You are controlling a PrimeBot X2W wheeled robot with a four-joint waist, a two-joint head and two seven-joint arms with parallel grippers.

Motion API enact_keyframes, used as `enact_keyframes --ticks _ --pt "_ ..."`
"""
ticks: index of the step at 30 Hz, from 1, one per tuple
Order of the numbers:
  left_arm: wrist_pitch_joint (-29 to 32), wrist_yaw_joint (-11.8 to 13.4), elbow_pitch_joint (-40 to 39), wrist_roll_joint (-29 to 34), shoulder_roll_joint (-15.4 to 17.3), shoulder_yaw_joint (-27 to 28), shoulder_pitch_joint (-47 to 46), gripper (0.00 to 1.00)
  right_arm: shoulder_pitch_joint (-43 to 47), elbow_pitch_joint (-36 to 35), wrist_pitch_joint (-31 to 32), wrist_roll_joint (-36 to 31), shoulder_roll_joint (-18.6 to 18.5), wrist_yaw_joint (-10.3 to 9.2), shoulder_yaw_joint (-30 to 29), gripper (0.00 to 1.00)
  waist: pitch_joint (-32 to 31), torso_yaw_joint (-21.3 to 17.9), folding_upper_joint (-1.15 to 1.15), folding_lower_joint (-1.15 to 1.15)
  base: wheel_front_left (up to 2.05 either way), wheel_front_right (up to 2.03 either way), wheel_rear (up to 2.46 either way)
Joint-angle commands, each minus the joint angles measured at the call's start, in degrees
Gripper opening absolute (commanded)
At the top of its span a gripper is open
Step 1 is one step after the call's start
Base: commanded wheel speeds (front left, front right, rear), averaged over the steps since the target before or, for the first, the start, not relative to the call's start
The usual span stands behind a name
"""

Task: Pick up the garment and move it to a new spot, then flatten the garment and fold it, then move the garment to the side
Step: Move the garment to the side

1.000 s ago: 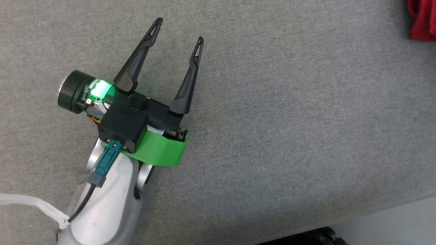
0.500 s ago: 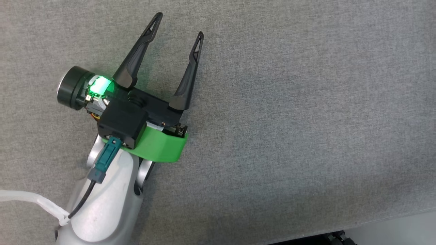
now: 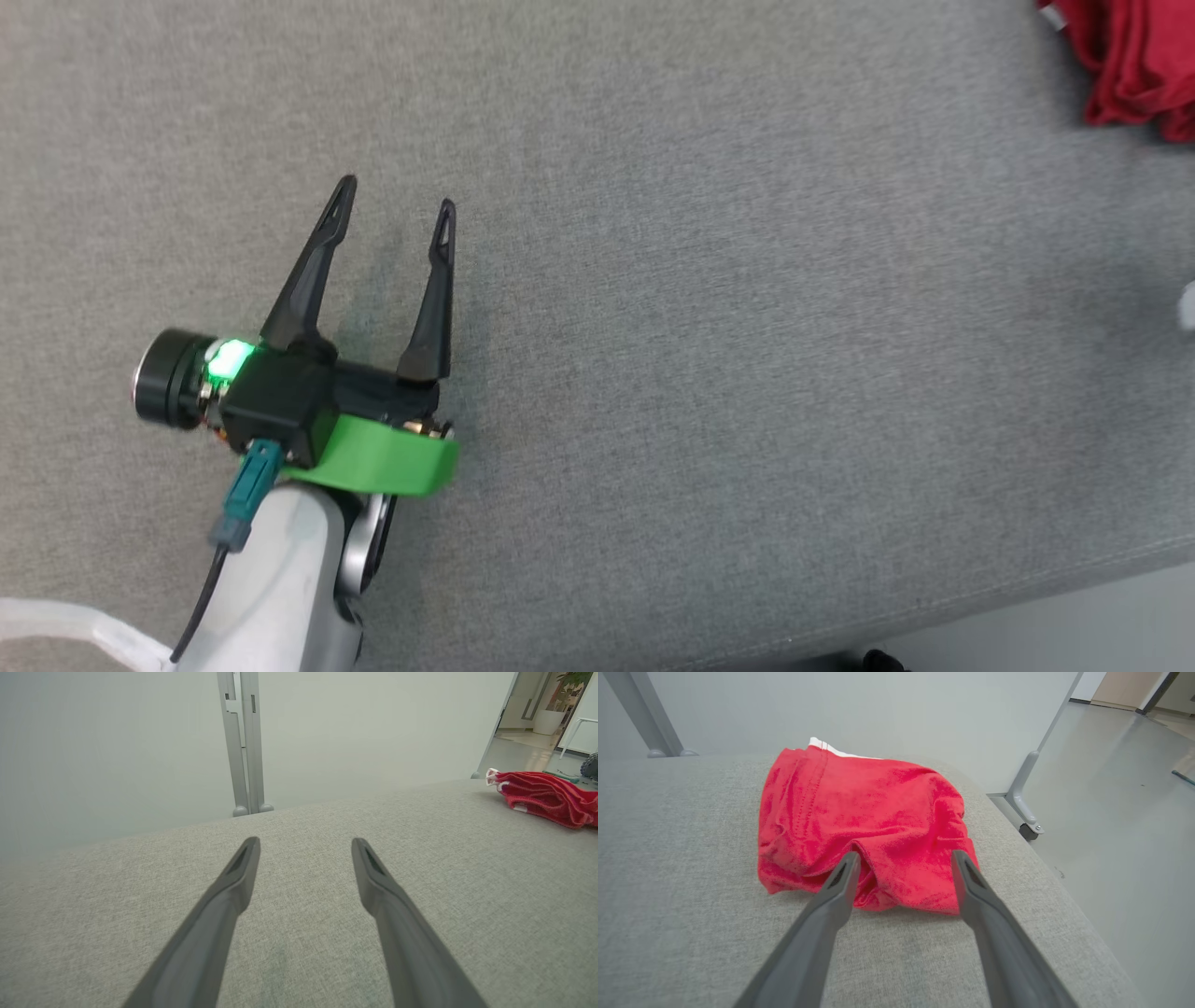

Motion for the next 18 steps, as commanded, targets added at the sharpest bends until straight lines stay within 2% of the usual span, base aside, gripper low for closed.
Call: enact_keyframes --ticks 1,8,13,18 --pt "-0.3 0.7 0.3 -0.8 0.1 0.6 1.9 1.0 2.9 -2.2 -0.3 -0.9 1.6 0.0 -0.7 1.0 -6.6 -2.0 0.0 0.0 0.0 0.0 0.0" --pt "-0.3 3.6 1.1 -3.0 -0.2 3.0 7.9 1.0 14.7 -17.2 -0.1 -6.0 9.0 -0.01 -1.4 1.0 -13.0 -1.0 0.0 0.0 0.0 0.0 0.0" --pt "-0.5 5.3 1.4 -4.2 0.5 5.0 11.5 1.0 20.2 -26.3 2.3 -7.9 13.2 -0.01 2.6 1.0 -15.4 0.8 0.0 0.0 0.0 0.0 0.0" --pt "-0.7 6.5 1.7 -5.2 1.4 6.9 14.4 1.0 23.8 -31.6 3.8 -9.0 16.7 -0.01 5.5 1.0 -17.3 3.0 0.0 0.0 0.0 0.0 0.0"
